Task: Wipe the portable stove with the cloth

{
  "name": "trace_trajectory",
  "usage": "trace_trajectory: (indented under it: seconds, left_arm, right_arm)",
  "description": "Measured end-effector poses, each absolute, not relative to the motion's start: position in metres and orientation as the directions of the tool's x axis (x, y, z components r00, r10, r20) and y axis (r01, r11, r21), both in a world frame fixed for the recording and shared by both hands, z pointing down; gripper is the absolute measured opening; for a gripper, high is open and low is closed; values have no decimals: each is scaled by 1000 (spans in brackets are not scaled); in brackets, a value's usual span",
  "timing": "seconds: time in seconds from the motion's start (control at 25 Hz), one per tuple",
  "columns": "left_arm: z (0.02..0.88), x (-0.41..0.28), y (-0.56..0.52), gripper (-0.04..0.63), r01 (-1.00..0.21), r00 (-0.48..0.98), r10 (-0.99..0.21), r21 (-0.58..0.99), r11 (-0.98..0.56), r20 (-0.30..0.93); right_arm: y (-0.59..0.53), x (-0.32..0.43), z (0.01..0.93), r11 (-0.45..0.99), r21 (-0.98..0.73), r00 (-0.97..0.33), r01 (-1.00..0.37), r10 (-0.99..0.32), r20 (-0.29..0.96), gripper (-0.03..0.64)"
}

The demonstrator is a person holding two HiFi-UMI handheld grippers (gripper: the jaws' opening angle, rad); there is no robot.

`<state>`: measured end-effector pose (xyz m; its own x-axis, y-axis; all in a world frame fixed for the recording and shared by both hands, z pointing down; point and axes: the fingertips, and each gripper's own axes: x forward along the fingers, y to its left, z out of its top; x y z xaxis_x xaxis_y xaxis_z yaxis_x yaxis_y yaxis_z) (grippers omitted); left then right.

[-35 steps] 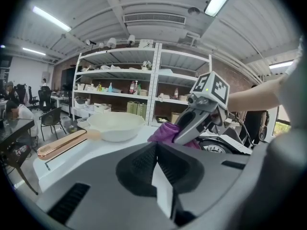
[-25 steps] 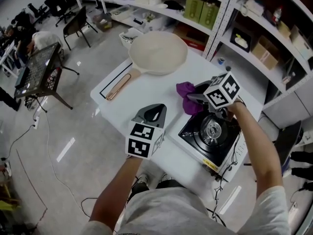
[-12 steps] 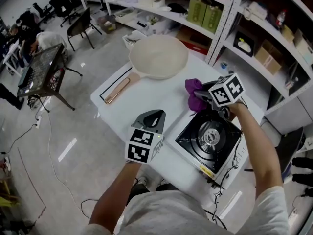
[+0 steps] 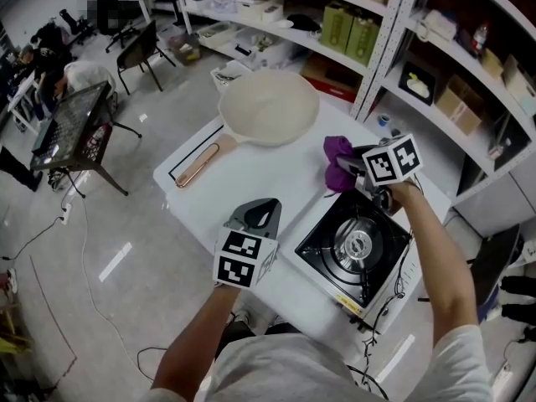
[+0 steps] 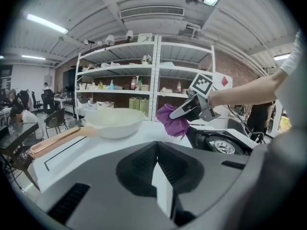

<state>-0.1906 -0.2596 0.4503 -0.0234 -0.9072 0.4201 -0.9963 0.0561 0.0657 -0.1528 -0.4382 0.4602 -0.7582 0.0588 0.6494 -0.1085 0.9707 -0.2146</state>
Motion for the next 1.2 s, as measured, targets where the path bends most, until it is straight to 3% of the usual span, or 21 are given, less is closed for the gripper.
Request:
trace_trajectory:
  seconds: [0.2, 0.4, 0.68, 1.2]
  left_arm:
    - [449, -186, -269, 5, -997, -5, -909, 63, 35, 417]
    - [449, -183, -272, 5, -998, 7, -908, 63, 21, 419]
    - [453, -182, -271, 5, -998, 12, -904, 64, 18, 428]
    - [451, -157, -283, 5, -995, 95, -899, 64, -75, 426]
  right_arm:
    - [-436, -160, 428, 940, -327, -845, -95, 98, 526, 63]
    - [-454, -159, 409, 952, -281, -877, -123, 28, 479, 63]
    - [-450, -145, 439, 955, -264, -833, -133, 37, 552, 63]
    - [-441, -99, 444, 938, -288, -833, -192, -1, 553, 63]
